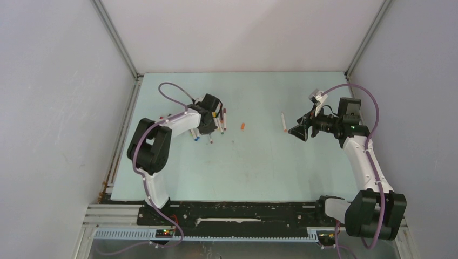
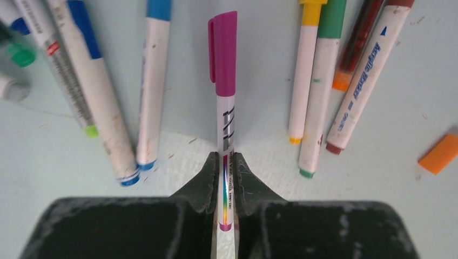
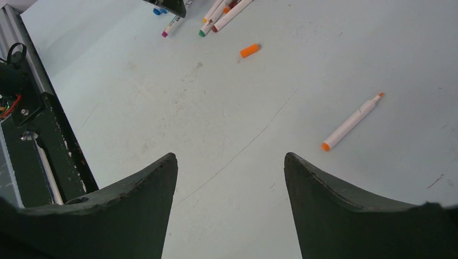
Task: Open the pen caps
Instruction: Pick up the pen from the center of the board.
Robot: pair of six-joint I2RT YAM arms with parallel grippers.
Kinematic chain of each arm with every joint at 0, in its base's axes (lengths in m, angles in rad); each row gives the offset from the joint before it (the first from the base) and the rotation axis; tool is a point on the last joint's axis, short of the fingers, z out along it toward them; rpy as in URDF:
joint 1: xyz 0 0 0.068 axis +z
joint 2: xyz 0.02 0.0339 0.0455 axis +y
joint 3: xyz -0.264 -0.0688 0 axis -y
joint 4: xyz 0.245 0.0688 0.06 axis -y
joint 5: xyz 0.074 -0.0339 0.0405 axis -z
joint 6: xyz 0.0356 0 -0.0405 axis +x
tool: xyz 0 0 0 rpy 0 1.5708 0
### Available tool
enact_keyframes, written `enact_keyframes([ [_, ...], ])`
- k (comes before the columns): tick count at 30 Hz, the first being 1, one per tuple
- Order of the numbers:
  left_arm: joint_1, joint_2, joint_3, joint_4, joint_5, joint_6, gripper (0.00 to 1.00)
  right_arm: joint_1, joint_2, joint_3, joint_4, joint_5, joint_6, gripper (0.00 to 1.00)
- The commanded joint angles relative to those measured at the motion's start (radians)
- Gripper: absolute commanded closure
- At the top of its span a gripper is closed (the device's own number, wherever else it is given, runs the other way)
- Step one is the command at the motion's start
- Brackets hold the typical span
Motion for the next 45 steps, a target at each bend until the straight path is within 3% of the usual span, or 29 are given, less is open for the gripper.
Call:
enact_keyframes([
  [1, 0.002, -0.153, -0.056, 0.015, -0.036, 0.035, 1.0, -0.005, -0.015, 0.0, 0.017, -0.037, -0.005, 0.25],
  [10, -0.001, -0.398, -0.27, 0.177, 0.089, 0.044, 1.0, -0.003, -0.017, 0.0, 0.011, -0.105, -0.002, 0.25],
  [13, -0.008, -0.503, -0.378, 0.337, 0.21, 0.039, 1.0, 0.003, -0.008, -0.003, 0.026, -0.154, 0.032, 0.25],
  [16, -0.026, -0.591, -0.479, 0.503, 0.31, 0.003, 1.0, 0.029, -0.002, -0.063, 0.154, -0.239, 0.166, 0.25],
  [19, -0.06, -0.657, -0.566, 0.707, 0.364, -0.045, 1.0, 0.086, 0.019, -0.111, 0.311, -0.301, 0.309, 0.24],
  [22, -0.112, -0.692, -0.623, 0.883, 0.383, -0.074, 1.0, 0.17, 0.051, -0.117, 0.354, -0.309, 0.352, 0.25],
  [27, -0.189, -0.688, -0.667, 1.13, 0.398, -0.111, 1.0, 0.257, 0.087, -0.128, 0.43, -0.275, 0.458, 0.17],
  [31, -0.246, -0.643, -0.65, 1.241, 0.409, -0.138, 1.0, 0.302, 0.095, -0.177, 0.617, -0.214, 0.651, 0.1],
  [37, -0.306, -0.553, -0.582, 1.281, 0.41, -0.156, 1.0, 0.349, 0.119, -0.185, 0.69, -0.143, 0.787, 0.08],
  [45, -0.358, -0.481, -0.529, 1.315, 0.393, -0.162, 1.0, 0.406, 0.148, -0.187, 0.718, -0.05, 0.888, 0.16],
])
